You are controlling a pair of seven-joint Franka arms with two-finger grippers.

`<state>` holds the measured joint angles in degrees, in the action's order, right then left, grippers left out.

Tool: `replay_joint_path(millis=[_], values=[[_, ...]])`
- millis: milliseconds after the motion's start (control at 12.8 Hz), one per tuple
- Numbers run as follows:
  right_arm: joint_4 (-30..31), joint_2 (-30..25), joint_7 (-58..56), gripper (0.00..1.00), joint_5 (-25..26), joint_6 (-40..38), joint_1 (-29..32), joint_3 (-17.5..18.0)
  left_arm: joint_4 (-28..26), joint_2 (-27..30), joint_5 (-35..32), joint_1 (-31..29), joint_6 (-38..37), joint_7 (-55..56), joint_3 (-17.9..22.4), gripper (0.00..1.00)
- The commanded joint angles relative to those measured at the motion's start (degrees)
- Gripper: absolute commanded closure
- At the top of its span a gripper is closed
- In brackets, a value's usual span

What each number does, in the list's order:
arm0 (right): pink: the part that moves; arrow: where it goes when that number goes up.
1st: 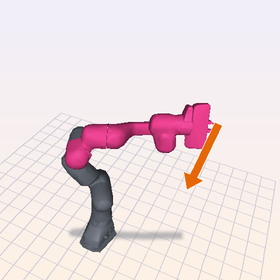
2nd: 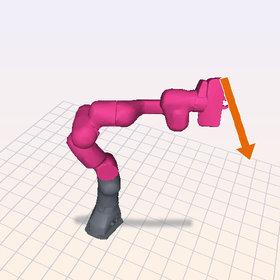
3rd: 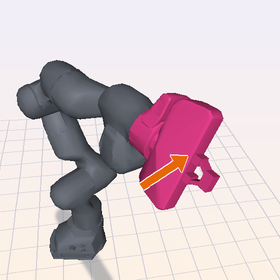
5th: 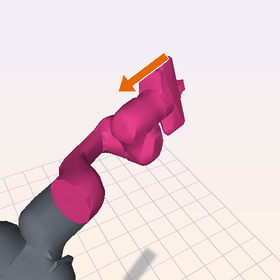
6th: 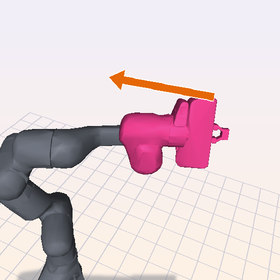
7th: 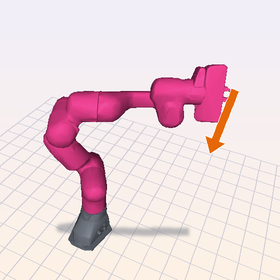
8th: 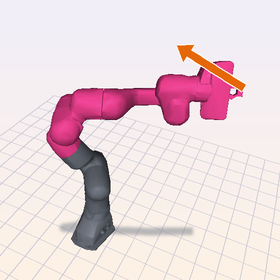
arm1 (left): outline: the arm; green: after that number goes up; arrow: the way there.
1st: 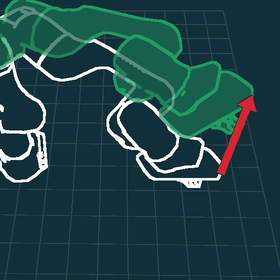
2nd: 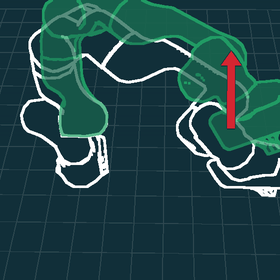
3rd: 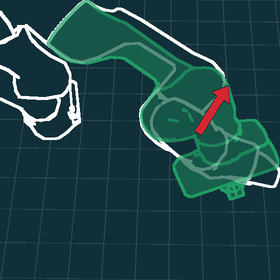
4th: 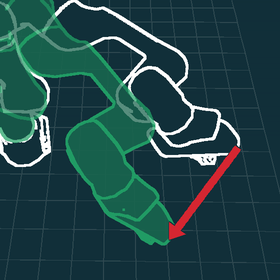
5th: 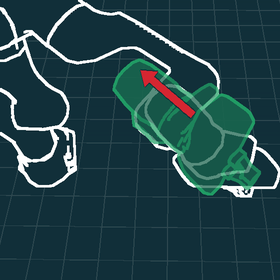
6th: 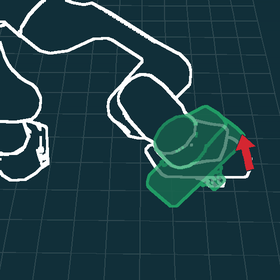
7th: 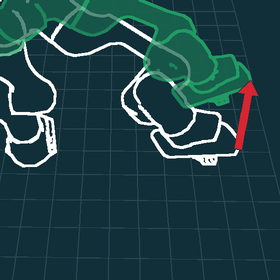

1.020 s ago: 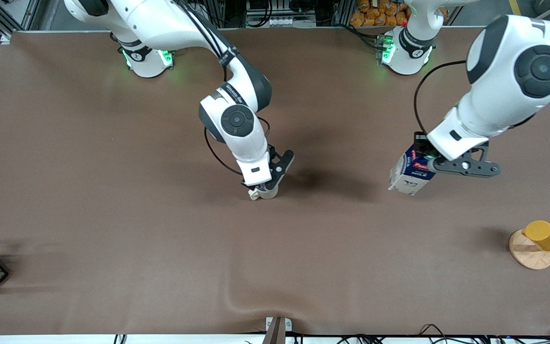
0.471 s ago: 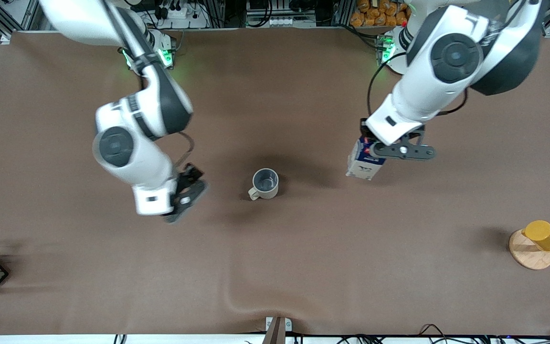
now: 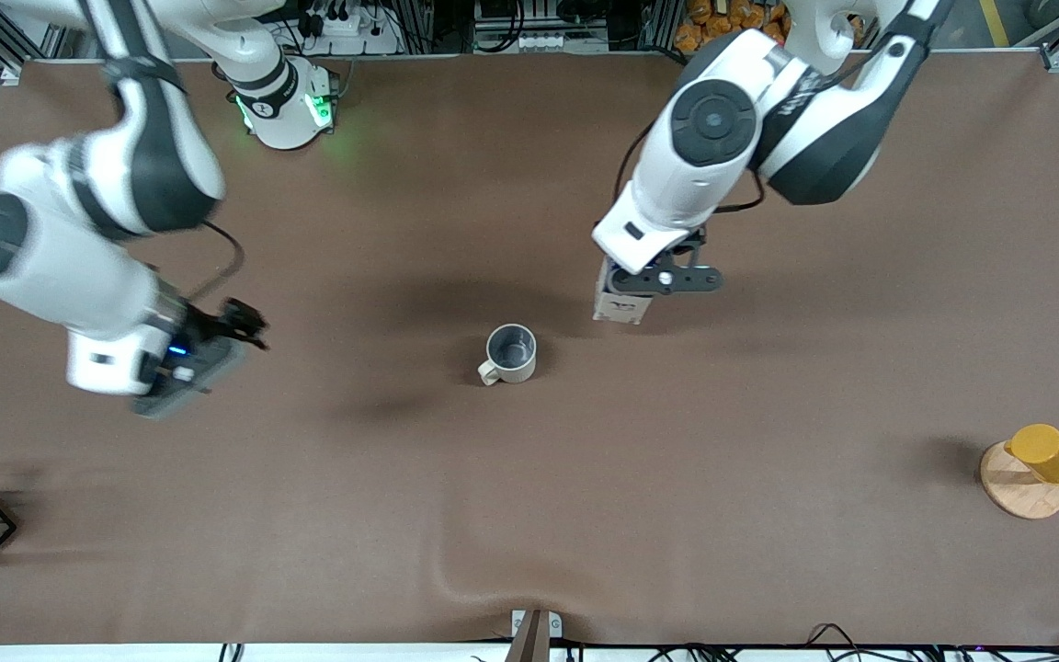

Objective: Place milk next to cup
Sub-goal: 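Open and withdraw the right gripper while the left gripper carries milk toward mug, then lower the milk carton beside the white mug with the left gripper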

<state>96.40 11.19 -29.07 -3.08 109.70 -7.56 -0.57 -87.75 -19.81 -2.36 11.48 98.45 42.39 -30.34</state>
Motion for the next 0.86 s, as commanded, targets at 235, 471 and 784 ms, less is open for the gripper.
replay_joint_path(millis=[235, 471, 784], values=[[4.9, -13.6, 2.4, 0.00, 0.7, -8.2, 6.2, -1.7, 4.8, -8.0, -5.2, 7.1, 4.8, 10.6, 0.5, 0.61], [4.2, -14.8, 11.3, 0.00, 0.7, -14.1, 6.2, -4.0, 9.1, -13.0, -8.9, 10.7, 5.0, 13.1, 1.1, 0.61], [0.8, -14.7, 26.6, 0.00, 0.8, -19.3, 5.9, -3.6, 12.5, -15.5, -9.0, 19.3, 6.0, 14.9, 8.6, 0.61]])
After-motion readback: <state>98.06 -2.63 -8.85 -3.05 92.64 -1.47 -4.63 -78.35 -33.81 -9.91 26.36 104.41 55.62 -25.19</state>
